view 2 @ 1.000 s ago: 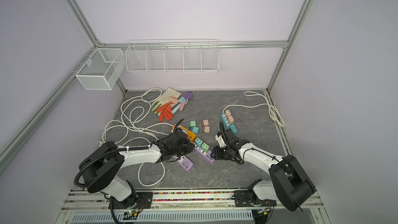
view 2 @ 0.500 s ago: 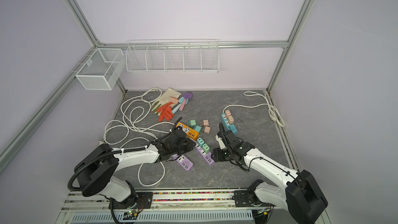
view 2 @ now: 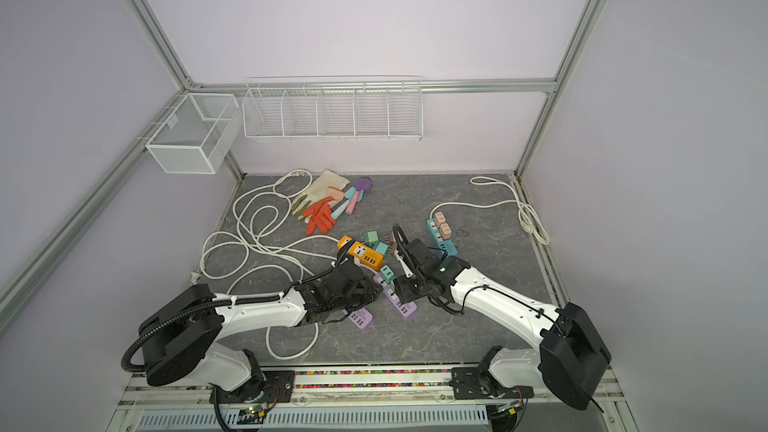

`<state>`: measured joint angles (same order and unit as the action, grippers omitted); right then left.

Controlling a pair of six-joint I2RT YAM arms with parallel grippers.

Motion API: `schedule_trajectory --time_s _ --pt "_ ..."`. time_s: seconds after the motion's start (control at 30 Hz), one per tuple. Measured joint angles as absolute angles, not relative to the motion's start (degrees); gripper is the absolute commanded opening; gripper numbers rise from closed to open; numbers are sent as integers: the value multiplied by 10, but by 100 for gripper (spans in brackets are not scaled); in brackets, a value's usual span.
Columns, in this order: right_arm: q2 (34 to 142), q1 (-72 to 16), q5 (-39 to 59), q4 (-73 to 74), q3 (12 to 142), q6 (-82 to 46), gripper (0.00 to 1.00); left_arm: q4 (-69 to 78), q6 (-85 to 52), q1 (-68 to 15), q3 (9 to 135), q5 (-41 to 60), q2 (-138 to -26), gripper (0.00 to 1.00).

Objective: Pull the plug off the socket
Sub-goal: 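Close the right gripper on the light green plug while the left holds the purple strip, then pull the light green plug out with the right gripper while the left holds the strip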

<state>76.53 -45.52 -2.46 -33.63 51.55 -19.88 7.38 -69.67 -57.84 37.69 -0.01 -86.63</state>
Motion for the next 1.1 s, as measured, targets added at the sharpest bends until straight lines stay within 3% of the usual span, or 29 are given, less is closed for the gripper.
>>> schedule_trajectory --time_s 0.83,1.1 --pt "883 -464 -45 -319 553 -162 54 86 -693 -579 410 3 -941 26" --pt "902 -467 -40 -312 557 -152 44 88 -685 -579 412 4 -947 26"
